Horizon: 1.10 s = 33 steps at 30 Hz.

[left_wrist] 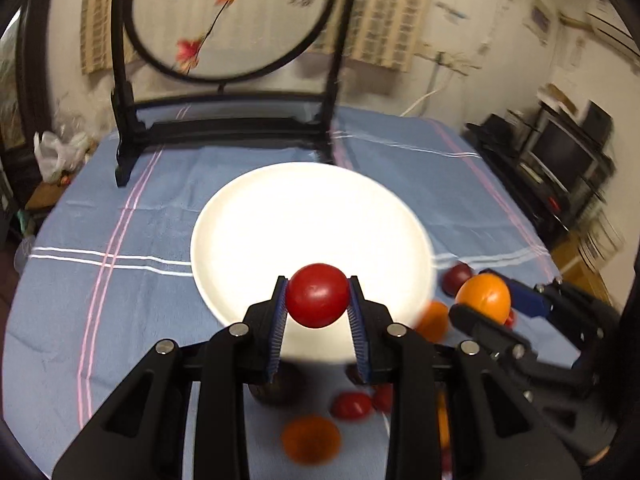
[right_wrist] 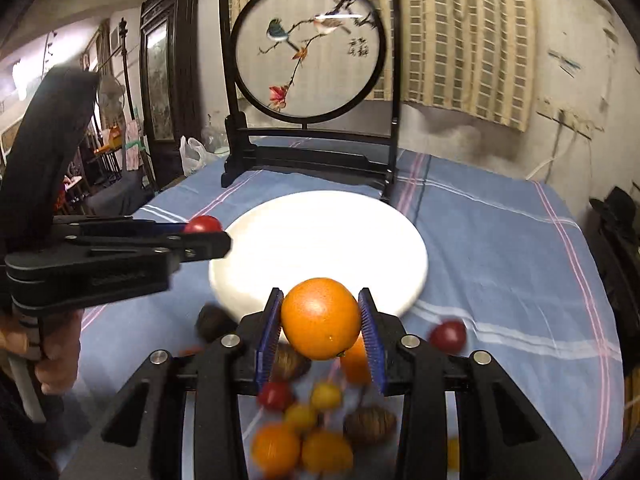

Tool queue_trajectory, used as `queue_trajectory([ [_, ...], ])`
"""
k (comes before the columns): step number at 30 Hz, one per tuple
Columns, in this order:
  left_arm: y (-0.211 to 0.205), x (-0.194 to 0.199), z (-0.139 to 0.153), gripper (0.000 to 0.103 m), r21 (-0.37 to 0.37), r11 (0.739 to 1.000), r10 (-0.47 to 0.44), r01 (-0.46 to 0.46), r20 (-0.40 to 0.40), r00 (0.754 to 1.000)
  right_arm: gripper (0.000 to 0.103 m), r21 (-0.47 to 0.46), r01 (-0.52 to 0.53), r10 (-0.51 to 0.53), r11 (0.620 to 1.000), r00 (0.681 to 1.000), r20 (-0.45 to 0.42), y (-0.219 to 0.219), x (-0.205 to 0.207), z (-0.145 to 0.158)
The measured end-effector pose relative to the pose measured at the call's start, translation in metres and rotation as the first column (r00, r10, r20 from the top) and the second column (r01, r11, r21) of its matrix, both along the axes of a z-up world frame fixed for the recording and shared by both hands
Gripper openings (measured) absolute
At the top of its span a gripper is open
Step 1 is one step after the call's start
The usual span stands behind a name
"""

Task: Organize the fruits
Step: 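Grasp red tomato with left tool while right tool grasps orange tangerine, place both on plate, then move right tool to the dark red plum and grasp it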

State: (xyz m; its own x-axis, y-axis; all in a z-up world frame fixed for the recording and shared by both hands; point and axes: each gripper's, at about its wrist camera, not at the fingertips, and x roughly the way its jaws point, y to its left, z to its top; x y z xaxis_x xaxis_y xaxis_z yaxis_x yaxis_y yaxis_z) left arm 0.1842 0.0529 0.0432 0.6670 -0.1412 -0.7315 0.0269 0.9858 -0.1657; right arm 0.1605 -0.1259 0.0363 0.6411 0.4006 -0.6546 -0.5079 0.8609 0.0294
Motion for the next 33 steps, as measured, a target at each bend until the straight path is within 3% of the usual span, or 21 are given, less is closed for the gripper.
queue_trajectory([
  [7, 0.022, 0.049, -0.054, 0.029, -0.006, 0.998, 0.063, -0.064, -0.129, 0.99, 0.039, -0.056, 0.012, -0.022, 0.998, 0.983, -0.182, 0.027, 0.048, -0.05],
  [8, 0.023, 0.05, -0.06, 0.029, -0.016, 0.998, 0.064, -0.067, -0.144, 0.988, 0.044, -0.06, 0.011, -0.023, 0.998, 0.981, -0.194, 0.028, 0.05, -0.053],
  [9, 0.025, 0.05, -0.064, 0.031, -0.029, 0.997, 0.064, -0.069, -0.154, 0.986, 0.056, -0.066, 0.008, -0.021, 0.998, 0.979, -0.203, 0.03, 0.05, -0.055],
  [12, 0.026, 0.045, -0.064, 0.047, -0.042, 0.997, 0.06, -0.066, -0.137, 0.989, 0.06, -0.08, -0.005, -0.009, 0.997, 0.985, -0.171, 0.034, 0.044, -0.053],
  [16, 0.02, 0.029, -0.045, 0.058, -0.036, 0.998, 0.052, -0.055, -0.077, 0.996, 0.062, -0.066, 0.002, -0.01, 0.998, 0.991, -0.135, 0.025, 0.031, -0.041],
  [17, 0.018, 0.024, -0.04, 0.066, -0.025, 0.998, 0.052, -0.054, -0.066, 0.996, 0.064, -0.064, 0.004, -0.013, 0.998, 0.991, -0.131, 0.021, 0.027, -0.038],
  [18, 0.016, 0.02, -0.036, 0.071, -0.015, 0.999, 0.051, -0.052, -0.058, 0.997, 0.066, -0.062, 0.012, -0.019, 0.998, 0.992, -0.122, 0.013, 0.02, -0.034],
  [20, 0.011, 0.005, -0.024, 0.072, 0.004, 0.999, 0.038, -0.038, -0.023, 0.999, 0.069, -0.056, 0.031, -0.037, 0.998, 0.994, -0.106, -0.002, 0.007, -0.027],
  [24, 0.005, -0.029, -0.011, 0.088, 0.032, 0.999, 0.038, -0.038, 0.016, 0.999, 0.074, -0.026, 0.086, -0.089, 0.996, 0.991, -0.1, -0.042, -0.021, -0.021],
  [28, 0.007, -0.059, -0.017, 0.089, 0.034, 0.998, 0.046, -0.047, 0.019, 0.999, 0.079, -0.008, 0.168, -0.168, 0.986, 0.982, -0.083, -0.081, -0.051, -0.024],
  [33, 0.011, -0.099, -0.043, 0.092, 0.028, 0.997, 0.078, -0.077, -0.014, 0.997, 0.08, 0.004, 0.231, -0.228, 0.973, 0.965, -0.133, -0.118, -0.082, -0.043],
])
